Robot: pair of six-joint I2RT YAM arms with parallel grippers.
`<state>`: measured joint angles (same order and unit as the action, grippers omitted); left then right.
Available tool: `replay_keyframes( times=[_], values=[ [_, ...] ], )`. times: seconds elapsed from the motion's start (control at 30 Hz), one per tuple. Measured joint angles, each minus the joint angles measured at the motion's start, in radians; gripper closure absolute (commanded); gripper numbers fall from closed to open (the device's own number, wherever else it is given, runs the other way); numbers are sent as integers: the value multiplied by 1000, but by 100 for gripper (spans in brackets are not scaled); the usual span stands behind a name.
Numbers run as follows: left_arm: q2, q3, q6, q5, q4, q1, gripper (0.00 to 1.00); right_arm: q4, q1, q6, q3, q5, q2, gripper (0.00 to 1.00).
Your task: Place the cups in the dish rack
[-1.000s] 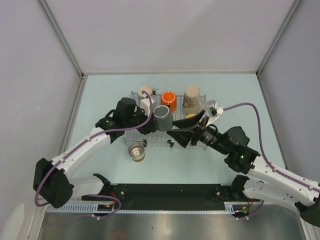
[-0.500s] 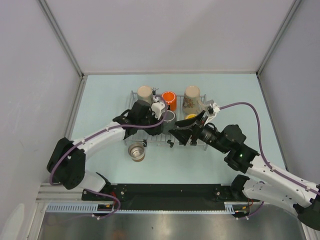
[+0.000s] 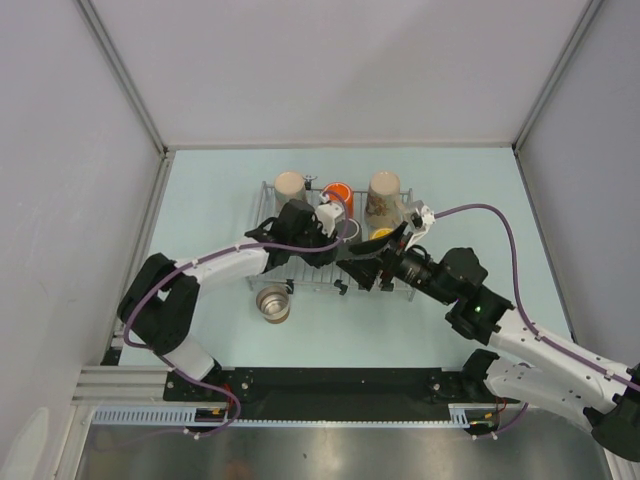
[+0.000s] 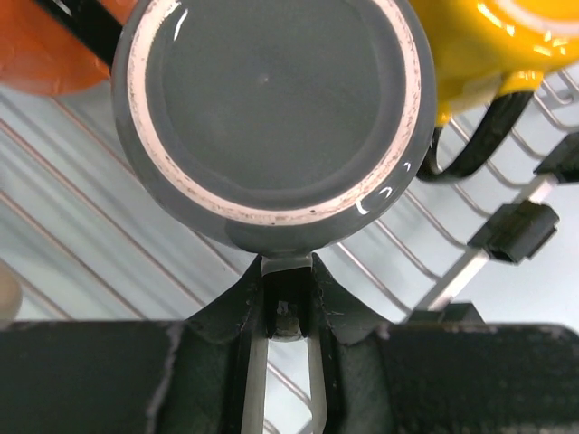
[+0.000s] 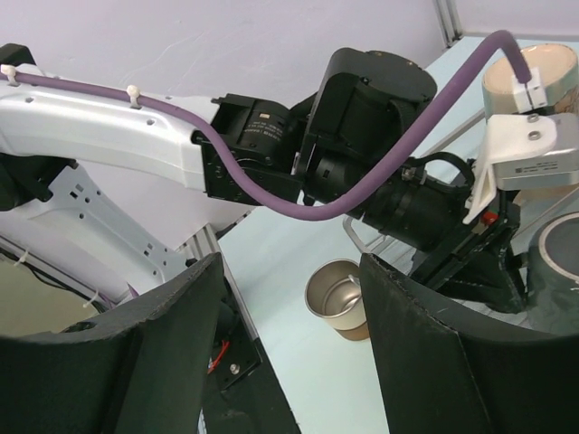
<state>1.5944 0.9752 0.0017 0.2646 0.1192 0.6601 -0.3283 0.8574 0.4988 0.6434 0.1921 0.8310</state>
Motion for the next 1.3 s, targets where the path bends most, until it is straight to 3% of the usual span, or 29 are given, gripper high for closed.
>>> replay_keyframes(
  times=[0.07, 0.1, 0.3, 0.43, 0.57, 0.73, 0.87, 1.0, 1.17, 1.3],
  values=[
    [21, 14, 0, 0, -13, 2, 98, 0, -3, 2, -4, 1, 0, 33],
    [28, 17, 0, 0, -22, 2, 82, 0, -5, 3, -6, 2, 0, 33],
    [32, 17, 23, -4, -23, 12, 57, 0, -24, 6, -8, 8, 0, 34],
    [24, 11, 35, -24, -20, 18, 49, 0, -34, 6, -8, 8, 0, 34],
    [-11, -16, 45, -41, -16, 18, 49, 0, -40, 6, -8, 8, 0, 33],
    [-62, -36, 60, -61, 3, 19, 40, 2, -43, 6, -10, 8, 1, 21],
    [-153, -49, 78, -78, 47, 18, 21, 51, -43, -21, 5, -10, 35, 29],
    [-360, -52, 104, -97, 101, 15, 17, 143, -29, -61, 72, -48, 128, 30],
    [-612, -52, 142, -172, 123, -34, 17, 261, 89, -147, 182, -135, 259, 33],
    [-661, -83, 141, -199, 137, -179, 18, 327, 222, -224, 259, -188, 361, 36]
  ],
)
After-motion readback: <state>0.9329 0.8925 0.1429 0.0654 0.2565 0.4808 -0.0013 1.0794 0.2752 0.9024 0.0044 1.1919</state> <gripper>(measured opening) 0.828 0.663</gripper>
